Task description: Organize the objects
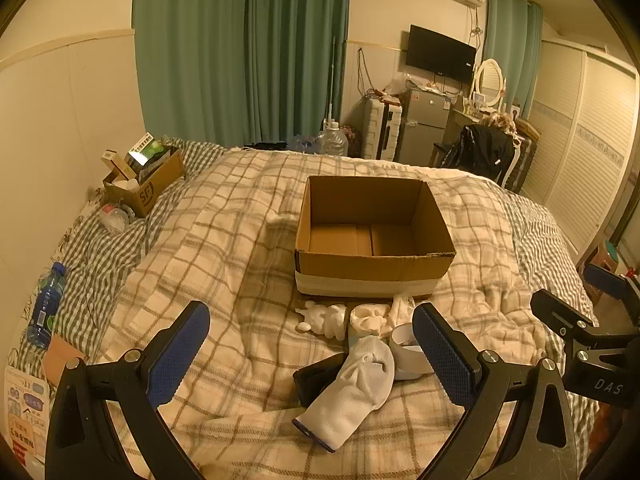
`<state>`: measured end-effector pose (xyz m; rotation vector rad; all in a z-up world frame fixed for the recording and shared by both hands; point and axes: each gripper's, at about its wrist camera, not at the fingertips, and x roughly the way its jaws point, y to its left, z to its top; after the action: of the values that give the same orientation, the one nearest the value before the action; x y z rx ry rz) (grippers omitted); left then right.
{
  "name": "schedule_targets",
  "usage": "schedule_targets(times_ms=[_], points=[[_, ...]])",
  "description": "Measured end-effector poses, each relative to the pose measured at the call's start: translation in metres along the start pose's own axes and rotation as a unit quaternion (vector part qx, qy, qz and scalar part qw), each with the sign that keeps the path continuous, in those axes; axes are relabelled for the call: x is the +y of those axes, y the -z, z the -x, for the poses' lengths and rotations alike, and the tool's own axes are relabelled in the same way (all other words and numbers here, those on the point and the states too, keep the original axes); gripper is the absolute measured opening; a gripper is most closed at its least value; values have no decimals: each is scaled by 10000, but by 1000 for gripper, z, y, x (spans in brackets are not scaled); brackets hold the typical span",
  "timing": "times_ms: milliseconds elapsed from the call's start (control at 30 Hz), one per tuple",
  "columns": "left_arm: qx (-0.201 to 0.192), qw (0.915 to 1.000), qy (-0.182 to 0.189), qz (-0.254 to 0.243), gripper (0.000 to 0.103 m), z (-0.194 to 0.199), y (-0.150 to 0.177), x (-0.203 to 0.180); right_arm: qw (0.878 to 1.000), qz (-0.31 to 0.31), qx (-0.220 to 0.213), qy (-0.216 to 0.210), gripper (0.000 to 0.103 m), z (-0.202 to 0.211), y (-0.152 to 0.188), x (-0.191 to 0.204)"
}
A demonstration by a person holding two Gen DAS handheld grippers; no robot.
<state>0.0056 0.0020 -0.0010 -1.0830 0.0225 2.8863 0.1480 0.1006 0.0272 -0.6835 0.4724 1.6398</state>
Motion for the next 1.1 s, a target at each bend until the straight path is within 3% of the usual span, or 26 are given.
schedule_targets(times_ms=[200,233,333,1100], points=[[14,9999,138,-80,103,0,1,0,9999,-87,21,70,103,-1,2,-1],[22,9983,494,-309,103,0,1,0,9999,-88,30,74,103,-1,2,-1],[42,9975,585,-392,103,-1,2,-1,9998,-161,60,141,103,-2,4,-1],[114,9926,931,-775,103,-5,7,-6,9994,-258,141,204,103,-9,6,1]])
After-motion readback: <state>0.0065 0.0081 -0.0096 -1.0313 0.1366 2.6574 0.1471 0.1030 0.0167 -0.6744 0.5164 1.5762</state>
